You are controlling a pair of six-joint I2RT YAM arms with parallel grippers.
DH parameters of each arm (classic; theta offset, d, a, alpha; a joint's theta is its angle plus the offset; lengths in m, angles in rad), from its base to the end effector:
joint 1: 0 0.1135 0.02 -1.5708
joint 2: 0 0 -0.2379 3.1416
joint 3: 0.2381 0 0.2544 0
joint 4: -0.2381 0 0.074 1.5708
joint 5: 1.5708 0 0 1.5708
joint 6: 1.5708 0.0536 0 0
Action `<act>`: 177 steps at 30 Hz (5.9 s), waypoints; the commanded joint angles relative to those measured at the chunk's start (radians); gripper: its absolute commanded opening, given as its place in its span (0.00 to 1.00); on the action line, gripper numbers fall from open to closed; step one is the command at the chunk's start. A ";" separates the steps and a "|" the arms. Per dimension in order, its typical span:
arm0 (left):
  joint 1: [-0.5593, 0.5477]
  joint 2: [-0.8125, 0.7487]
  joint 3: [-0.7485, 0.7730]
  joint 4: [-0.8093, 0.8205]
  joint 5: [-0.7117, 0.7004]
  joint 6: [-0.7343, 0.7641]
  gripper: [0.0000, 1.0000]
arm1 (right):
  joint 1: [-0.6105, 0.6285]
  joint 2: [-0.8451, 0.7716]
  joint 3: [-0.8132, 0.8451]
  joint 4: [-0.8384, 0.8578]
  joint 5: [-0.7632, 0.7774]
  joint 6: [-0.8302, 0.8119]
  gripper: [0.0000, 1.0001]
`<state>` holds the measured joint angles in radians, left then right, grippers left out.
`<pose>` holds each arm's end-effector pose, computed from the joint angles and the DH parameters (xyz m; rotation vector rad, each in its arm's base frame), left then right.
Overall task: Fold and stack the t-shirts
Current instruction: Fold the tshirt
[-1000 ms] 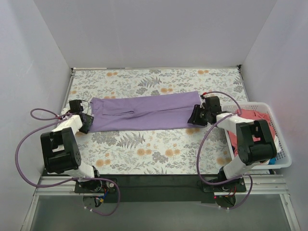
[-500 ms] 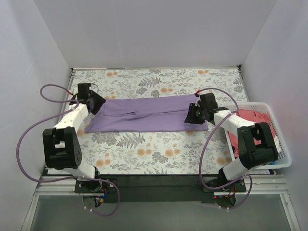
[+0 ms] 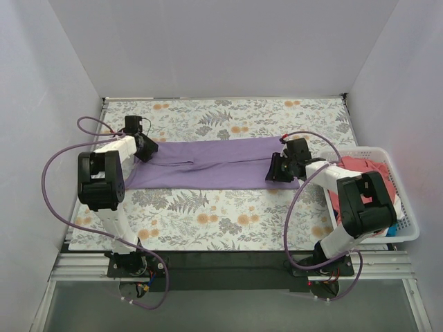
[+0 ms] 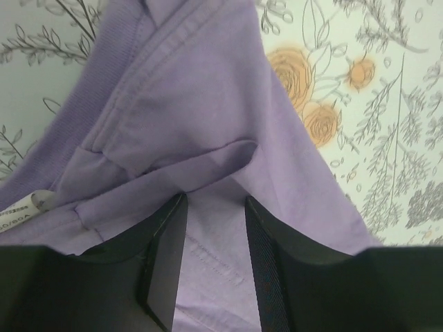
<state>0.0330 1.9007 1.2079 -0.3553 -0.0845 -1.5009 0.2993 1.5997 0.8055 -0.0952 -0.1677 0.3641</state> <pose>0.3889 0.0174 0.1164 -1.8751 1.9021 -0.3947 0.3059 0.1037 0.1185 0.0066 2.5078 0.4886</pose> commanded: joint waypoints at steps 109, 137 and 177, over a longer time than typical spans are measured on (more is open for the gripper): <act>-0.344 0.184 0.638 -0.063 0.132 0.216 0.81 | 0.548 0.138 0.531 -0.342 -0.194 -0.127 0.55; -0.312 -0.471 -0.383 -0.217 0.203 0.149 0.64 | 0.236 0.812 1.043 0.368 -0.306 0.507 0.56; -0.317 -0.486 -0.456 -0.421 0.359 0.200 0.41 | 0.222 0.891 1.086 0.430 -0.316 0.547 0.01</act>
<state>-0.2790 1.4551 0.7582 -0.7212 0.2409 -1.3106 0.5346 2.5591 1.9011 0.2951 -0.4786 0.9428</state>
